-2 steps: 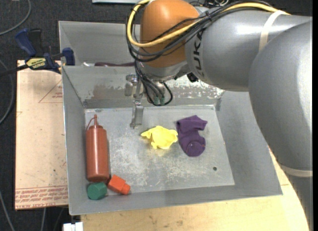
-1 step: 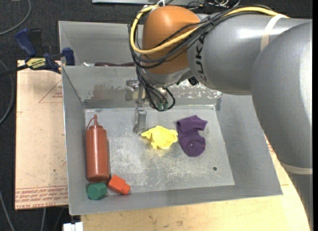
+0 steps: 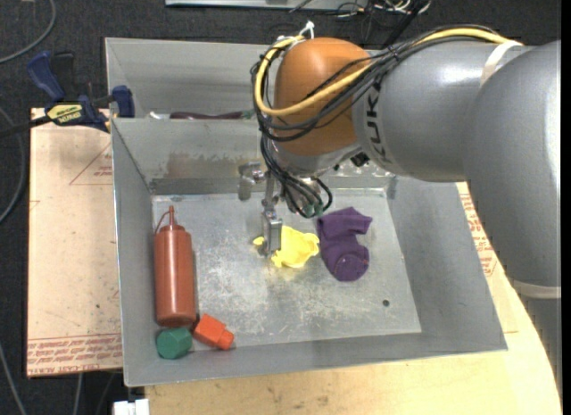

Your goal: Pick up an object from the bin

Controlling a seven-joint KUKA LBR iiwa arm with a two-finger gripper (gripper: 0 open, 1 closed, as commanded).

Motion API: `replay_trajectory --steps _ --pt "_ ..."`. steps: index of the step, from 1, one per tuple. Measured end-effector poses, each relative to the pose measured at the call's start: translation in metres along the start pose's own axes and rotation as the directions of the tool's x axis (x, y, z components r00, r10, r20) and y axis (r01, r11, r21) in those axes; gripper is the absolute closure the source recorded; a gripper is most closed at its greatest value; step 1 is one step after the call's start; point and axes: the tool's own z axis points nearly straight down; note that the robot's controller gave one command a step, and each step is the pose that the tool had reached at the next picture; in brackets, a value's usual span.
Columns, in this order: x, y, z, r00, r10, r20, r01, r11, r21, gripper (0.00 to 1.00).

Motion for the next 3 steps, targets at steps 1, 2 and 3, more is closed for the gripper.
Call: replay_trajectory --steps 1,2,3 --pt "0.016 -0.027 0.016 0.989 0.148 0.003 -0.148 0.989 0.000 0.00" --pt "0.015 -0.052 0.036 0.981 0.194 0.002 -0.194 0.981 -0.001 0.00" --pt "0.035 -0.097 0.065 0.983 0.183 0.004 -0.183 0.983 -0.002 1.00"
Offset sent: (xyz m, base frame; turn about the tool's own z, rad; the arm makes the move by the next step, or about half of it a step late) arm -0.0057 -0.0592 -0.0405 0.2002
